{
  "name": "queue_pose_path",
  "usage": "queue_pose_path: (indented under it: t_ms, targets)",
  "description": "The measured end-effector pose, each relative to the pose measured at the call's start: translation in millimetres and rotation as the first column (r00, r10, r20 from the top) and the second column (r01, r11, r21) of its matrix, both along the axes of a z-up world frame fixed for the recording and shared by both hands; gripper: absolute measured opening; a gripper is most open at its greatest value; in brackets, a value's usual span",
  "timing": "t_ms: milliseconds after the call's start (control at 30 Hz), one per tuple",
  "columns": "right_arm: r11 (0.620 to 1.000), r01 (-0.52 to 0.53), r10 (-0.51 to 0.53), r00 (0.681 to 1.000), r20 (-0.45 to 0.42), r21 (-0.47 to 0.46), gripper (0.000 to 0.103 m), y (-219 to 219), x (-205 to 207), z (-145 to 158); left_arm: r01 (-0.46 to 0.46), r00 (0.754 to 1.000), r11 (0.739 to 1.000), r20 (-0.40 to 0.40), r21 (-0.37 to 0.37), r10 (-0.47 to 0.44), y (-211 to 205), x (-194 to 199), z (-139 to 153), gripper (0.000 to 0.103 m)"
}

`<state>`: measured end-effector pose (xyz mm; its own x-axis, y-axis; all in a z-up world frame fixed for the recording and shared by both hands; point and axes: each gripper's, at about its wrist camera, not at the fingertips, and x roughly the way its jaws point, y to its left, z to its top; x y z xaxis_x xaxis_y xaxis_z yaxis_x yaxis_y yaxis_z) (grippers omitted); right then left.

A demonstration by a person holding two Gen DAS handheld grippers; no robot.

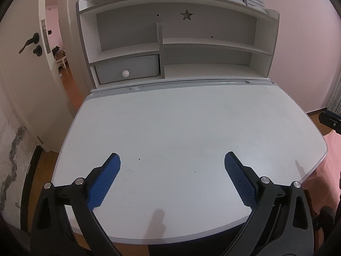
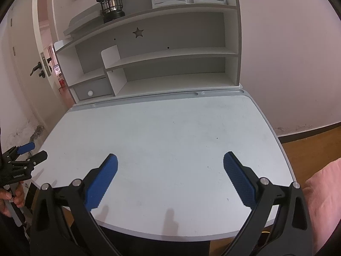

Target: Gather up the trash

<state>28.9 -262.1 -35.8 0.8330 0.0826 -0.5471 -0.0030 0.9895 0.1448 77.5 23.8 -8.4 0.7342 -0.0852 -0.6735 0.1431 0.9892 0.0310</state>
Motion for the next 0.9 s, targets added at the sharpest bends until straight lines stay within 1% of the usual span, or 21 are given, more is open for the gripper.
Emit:
queue_pose_path:
  t_ms: [900]
  targets:
    - [1.000, 0.002, -0.002, 1.000, 0.001, 0.000, 0.096, -1.7, 0.0, -0.1, 0.007, 1.000, 1.000, -0.006, 0.009, -0.007, -6.8, -2.7, -3.6, 0.095]
